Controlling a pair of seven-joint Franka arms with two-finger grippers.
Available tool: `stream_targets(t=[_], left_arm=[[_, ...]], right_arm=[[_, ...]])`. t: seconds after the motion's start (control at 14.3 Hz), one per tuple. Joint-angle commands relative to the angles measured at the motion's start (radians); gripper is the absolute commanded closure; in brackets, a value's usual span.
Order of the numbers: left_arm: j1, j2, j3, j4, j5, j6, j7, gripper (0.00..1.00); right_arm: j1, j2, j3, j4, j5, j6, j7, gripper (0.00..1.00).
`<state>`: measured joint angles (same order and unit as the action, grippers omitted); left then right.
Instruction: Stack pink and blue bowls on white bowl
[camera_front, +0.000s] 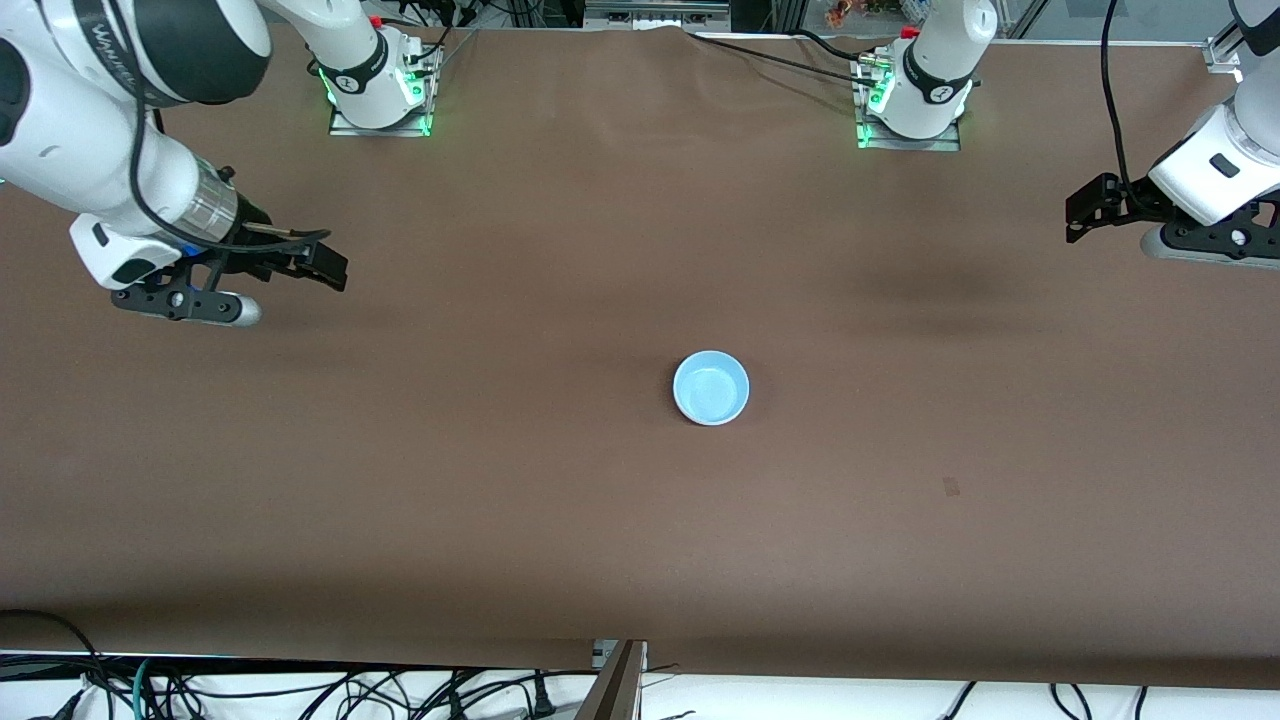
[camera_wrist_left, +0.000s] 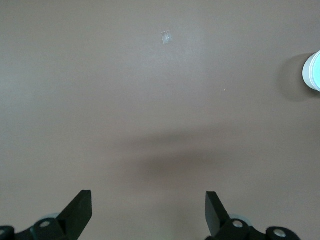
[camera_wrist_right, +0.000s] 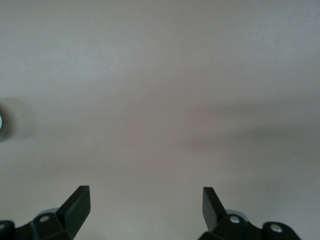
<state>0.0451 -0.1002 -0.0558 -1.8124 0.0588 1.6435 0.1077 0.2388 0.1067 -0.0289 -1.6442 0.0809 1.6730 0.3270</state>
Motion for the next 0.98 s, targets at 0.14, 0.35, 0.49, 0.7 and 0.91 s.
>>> stream_targets(t=[0.14, 0.35, 0.49, 0.7, 0.91], left_arm=[[0.001, 0.017, -0.001, 0.036, -0.014, -0.028, 0.009, 0.0], [0.001, 0.017, -0.001, 0.036, -0.014, -0.027, 0.009, 0.0], [0.001, 0.017, -0.001, 0.036, -0.014, -0.028, 0.009, 0.0], [0.001, 0.017, -0.002, 0.036, -0.014, -0.027, 0.009, 0.0], [0.001, 0.017, -0.001, 0.036, -0.014, -0.028, 0.009, 0.0]], right_arm=[[-0.236, -0.068, 0.199, -0.025, -0.018, -0.038, -0.144, 0.0], [-0.247, -0.073, 0.192, -0.013, -0.045, -0.084, -0.209, 0.0], [-0.246, -0.074, 0.193, -0.012, -0.078, -0.108, -0.22, 0.0], [-0.246, -0.076, 0.195, -0.009, -0.084, -0.122, -0.233, 0.0], [-0.246, -0.082, 0.195, -0.008, -0.084, -0.128, -0.252, 0.0]])
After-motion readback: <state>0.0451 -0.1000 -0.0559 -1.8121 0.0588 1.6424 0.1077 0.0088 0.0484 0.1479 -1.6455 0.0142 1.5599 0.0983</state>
